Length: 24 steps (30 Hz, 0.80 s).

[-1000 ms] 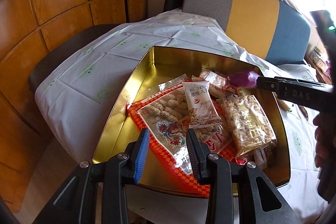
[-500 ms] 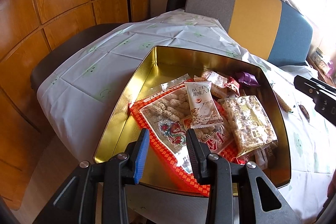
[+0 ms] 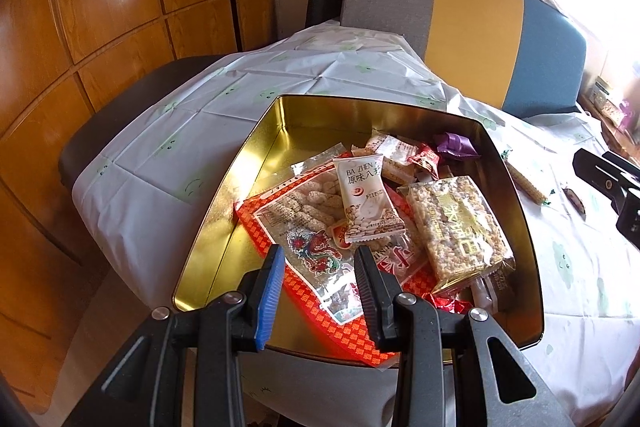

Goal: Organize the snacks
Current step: 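Carry the purple pouch into the gold tray and open the right tool, then withdraw both open tools from the tray back over the table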

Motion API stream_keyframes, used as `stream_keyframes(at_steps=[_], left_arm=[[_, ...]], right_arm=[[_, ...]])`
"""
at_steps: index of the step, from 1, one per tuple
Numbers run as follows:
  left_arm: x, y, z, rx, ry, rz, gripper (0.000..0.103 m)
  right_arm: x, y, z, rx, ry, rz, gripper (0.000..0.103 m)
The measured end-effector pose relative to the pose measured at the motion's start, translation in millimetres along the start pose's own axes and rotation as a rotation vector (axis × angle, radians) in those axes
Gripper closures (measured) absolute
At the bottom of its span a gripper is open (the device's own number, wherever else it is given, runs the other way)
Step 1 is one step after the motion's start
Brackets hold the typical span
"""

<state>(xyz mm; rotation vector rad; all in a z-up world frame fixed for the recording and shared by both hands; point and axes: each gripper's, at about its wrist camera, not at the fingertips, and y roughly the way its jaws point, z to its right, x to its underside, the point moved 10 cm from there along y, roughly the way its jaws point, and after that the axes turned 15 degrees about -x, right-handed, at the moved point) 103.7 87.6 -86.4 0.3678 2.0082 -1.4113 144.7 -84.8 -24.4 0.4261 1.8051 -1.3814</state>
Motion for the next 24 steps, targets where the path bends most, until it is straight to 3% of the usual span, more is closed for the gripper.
stream_keyframes(at_steps=[14, 24], left_arm=[[-8, -15, 24, 0.001, 0.069, 0.044, 0.066], [-14, -33, 79, 0.072, 0.181, 0.087, 0.066]], right_arm=[[1, -16, 16, 0.069, -0.078, 0.034, 0.056], [27, -25, 100, 0.169, -0.04, -0.075, 0.056]])
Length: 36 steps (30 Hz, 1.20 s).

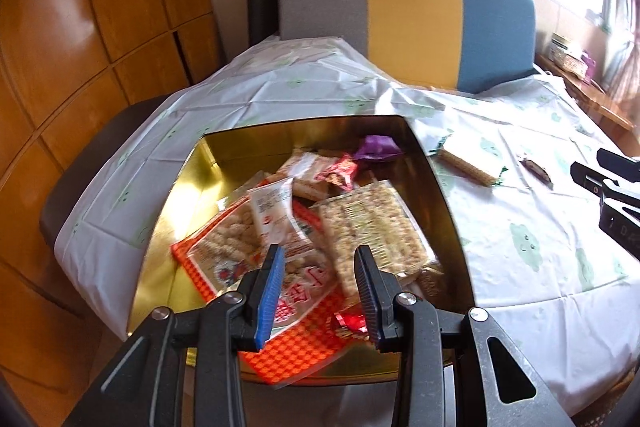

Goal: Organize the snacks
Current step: 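Withdraw both open tools from the tray back over the table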

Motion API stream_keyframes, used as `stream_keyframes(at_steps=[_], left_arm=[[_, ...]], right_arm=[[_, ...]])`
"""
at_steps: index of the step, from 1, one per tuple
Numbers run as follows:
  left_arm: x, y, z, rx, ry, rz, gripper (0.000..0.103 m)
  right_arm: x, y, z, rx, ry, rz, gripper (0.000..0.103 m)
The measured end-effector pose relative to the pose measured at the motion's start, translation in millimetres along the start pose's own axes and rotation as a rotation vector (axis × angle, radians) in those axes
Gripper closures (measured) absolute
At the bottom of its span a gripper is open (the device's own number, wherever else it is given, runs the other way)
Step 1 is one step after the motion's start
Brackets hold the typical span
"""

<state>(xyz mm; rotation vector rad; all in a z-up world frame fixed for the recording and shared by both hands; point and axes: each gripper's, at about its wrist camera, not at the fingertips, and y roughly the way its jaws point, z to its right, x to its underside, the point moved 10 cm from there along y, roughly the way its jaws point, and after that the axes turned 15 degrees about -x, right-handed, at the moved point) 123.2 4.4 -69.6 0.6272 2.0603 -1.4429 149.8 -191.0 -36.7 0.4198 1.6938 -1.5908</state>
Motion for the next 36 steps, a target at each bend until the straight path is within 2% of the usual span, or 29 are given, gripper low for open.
stream_keyframes(at_steps=[13, 21, 26, 36], left_arm=[[-4, -11, 59, 0.052, 0.134, 0.033, 0.063], [-3, -13, 87, 0.07, 0.195, 0.034, 0.063], [-5, -13, 104, 0.088, 0.217, 0.026, 0.062], [-13, -13, 132, 0.12, 0.251, 0.019, 0.062]], right_arm=[[50, 2, 129, 0.109, 0.102, -0.143, 0.056], [85, 10, 200, 0.102, 0.382, -0.162, 0.056], [88, 6, 212, 0.091, 0.46, -0.149, 0.056], [86, 8, 209, 0.084, 0.449, -0.152, 0.056]])
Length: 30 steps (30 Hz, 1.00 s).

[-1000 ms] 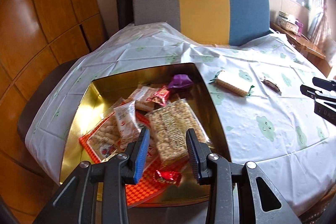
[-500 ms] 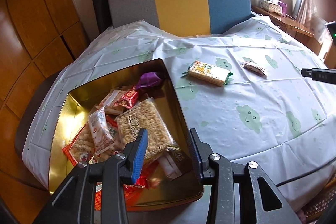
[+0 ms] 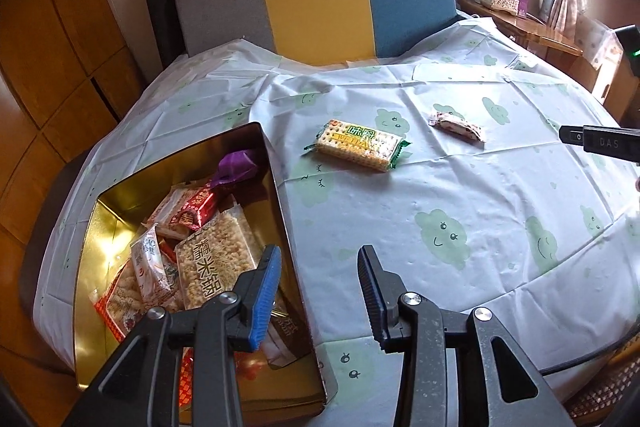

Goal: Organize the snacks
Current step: 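Withdraw both open tools from the tray back over the table, then grasp the WEIDAN cracker pack with the left tool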

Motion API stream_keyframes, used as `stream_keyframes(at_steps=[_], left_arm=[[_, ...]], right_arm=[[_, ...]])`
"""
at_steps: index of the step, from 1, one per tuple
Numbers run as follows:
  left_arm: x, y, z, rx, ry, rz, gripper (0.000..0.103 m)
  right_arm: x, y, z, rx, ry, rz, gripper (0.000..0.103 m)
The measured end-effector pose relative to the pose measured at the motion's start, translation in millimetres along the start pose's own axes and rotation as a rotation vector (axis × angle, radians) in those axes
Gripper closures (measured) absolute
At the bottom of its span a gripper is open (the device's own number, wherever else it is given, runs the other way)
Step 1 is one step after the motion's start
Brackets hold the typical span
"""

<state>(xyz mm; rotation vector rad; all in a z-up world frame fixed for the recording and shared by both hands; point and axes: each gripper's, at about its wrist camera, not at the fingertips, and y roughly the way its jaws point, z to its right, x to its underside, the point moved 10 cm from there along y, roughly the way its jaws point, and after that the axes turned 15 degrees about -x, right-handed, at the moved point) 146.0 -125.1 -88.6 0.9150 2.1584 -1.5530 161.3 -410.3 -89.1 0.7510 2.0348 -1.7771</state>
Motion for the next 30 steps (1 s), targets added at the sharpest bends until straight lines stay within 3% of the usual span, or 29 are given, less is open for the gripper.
stream_keyframes(at_steps=[23, 30], left_arm=[[-4, 15, 30, 0.049, 0.024, -0.054, 0.052], [-18, 31, 41, 0.158, -0.051, -0.158, 0.052]], right_arm=[[-2, -3, 6, 0.005, 0.025, 0.005, 0.056], [-2, -4, 7, 0.003, 0.027, 0.007, 0.056]])
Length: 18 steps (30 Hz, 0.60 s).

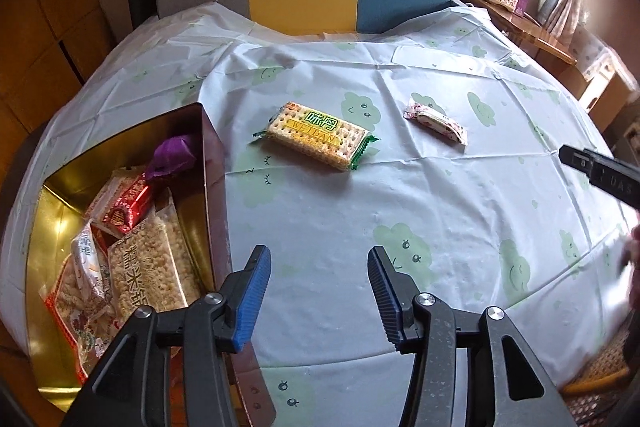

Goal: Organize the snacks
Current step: 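Grasp the WEIDAN cracker pack with the left tool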

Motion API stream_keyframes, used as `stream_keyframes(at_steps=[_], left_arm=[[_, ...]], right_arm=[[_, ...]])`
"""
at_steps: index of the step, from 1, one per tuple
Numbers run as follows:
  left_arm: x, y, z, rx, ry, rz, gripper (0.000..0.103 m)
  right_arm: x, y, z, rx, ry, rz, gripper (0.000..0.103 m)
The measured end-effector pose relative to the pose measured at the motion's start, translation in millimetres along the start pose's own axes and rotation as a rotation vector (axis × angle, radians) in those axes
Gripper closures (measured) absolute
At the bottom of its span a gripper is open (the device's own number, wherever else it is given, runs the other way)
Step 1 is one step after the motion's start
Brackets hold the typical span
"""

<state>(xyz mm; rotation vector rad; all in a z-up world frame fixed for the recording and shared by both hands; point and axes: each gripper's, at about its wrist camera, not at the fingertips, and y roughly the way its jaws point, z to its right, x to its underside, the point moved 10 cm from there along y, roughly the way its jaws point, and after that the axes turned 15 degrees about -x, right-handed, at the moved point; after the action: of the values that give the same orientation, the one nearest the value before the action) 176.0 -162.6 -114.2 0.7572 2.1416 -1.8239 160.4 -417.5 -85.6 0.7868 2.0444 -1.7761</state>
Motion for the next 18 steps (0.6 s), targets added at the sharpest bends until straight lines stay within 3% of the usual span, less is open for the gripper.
stream_keyframes(at_steps=[5, 9, 18], left_arm=[[-27, 16, 5, 0.076, -0.097, -0.083, 0.052], [-51, 37, 10, 0.066, -0.133, -0.12, 0.051], [-78, 96, 13, 0.032, -0.274, -0.299, 0.041]], right_arm=[[-1, -2, 0, -0.006, 0.005, 0.005, 0.056], [-2, -3, -1, -0.017, 0.008, 0.011, 0.056], [-4, -6, -3, -0.059, 0.036, 0.022, 0.056]])
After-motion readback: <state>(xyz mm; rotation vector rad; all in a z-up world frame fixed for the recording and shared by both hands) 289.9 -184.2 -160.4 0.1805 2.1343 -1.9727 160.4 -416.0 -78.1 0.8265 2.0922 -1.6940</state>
